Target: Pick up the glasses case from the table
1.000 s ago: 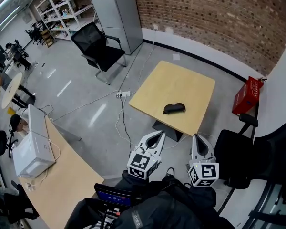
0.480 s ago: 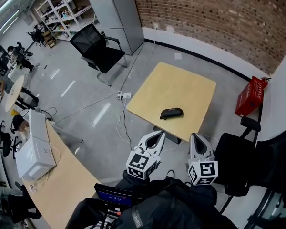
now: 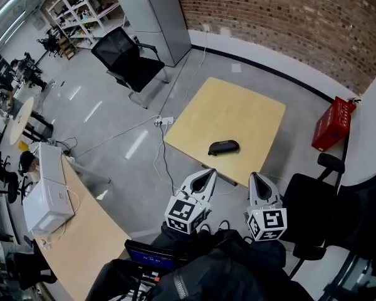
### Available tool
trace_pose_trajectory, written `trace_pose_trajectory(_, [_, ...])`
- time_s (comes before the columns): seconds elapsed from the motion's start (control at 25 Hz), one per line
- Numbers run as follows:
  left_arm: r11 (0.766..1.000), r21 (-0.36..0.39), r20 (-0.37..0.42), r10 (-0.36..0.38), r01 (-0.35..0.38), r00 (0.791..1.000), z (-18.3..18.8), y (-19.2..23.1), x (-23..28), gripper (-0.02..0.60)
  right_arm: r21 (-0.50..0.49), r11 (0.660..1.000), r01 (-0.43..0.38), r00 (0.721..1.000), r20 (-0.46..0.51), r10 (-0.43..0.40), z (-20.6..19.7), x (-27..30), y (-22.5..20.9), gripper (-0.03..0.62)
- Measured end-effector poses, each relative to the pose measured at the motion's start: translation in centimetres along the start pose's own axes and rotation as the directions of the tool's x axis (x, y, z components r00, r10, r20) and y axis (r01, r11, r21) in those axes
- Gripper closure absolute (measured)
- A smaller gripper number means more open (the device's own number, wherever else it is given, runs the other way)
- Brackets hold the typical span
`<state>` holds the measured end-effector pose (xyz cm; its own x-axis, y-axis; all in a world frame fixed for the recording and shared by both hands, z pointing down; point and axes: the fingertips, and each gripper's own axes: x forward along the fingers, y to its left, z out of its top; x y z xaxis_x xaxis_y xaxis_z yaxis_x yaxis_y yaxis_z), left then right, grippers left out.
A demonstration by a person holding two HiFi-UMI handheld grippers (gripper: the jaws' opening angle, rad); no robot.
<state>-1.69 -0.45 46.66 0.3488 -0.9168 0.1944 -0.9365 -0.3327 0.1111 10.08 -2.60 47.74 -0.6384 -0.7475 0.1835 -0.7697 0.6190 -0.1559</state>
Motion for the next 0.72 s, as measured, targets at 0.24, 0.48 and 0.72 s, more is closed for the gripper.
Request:
trace_pose_trajectory(0.24, [1.000,-0.025,-0.027,0.005,-0.006,1.000,-0.1,0.1,0.6,0.581,0.006,1.000,-0.012,1.000,-0.009,0.013,0.0,0.5,-0.4,0.591])
trace_pose_trajectory(0.48, [0.999,-0.033,-0.024,-0.014,0.013,1.000,0.1,0.9,1.1,0.581,-0.001,1.000,0.002,1.000,-0.010,-0.002,0.2,1.2,-0.2,0.591])
trace_pose_trajectory(0.72, [0.999,-0.036,-0.017,-0.037,0.037,0.999,0.4,2.3,2.7,0.581,-0.008,1.000,0.027,0.999,-0.024,-0.027,0.4,2.9,-0.9,0.591])
